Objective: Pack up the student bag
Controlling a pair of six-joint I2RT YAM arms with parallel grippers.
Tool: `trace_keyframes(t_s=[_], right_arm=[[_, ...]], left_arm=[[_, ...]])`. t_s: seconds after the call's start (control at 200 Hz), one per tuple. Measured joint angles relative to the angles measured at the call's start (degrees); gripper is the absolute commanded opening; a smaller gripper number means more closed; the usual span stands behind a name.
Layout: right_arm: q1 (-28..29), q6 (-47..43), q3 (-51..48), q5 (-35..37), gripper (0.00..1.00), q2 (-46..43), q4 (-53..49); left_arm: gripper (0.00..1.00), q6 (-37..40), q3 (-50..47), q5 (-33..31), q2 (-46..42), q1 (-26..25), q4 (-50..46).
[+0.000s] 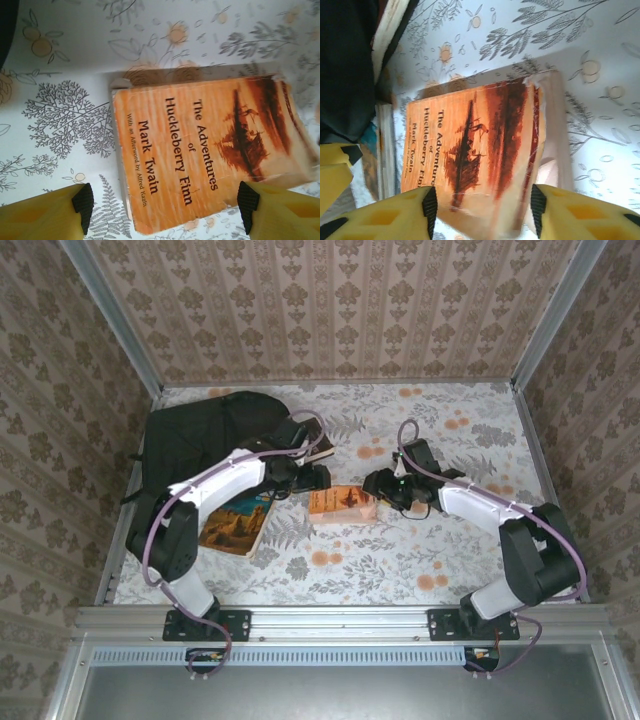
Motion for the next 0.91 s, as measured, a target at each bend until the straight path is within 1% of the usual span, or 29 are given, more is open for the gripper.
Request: trace_keyframes(t_s=[0.145,0.305,0.405,0.485,0.59,0.64,0.735,0.905], right_arm=[[-2.2,-2.2,0.2,1.0,0.64,1.3,-2.3],[-3.2,-3.1,3.5,-0.5,0.65,9.3,-2.4],[-3.1,-2.6,4.3,-2.5,0.65,13.3,-1.4],[-3.8,-1.2,4.5,-4.6,0.65,13.7,-0.5],[-3.7,1.2,4.5,-7.6,0.63,15.2,3.1],[-3.7,2.3,4.3,-9.1,0.62,15.6,5.0],[-3.2,4.5,3.6,-11.0,0.6,16.2,8.0],[-3.4,8.8,1.0,-12.4,0.52,15.4,12.1]], left_arm=[[0.79,-1.0,-1.4,-0.1,0.9,0.1,1.3],[0.79,-2.1,-2.7,0.4,2.0,1.3,3.9],[0.76,-3.0,-3.2,1.4,4.3,1.9,6.3],[0.71,-4.3,-4.1,3.1,6.5,1.9,9.1],[0.65,-5.6,-4.7,5.7,9.6,1.8,11.9],[0.63,-5.9,-4.7,6.0,10.0,1.8,12.0],[0.61,-6.6,-4.7,6.4,10.0,2.0,12.0],[0.59,-7.0,-4.9,6.8,10.0,2.2,12.3]])
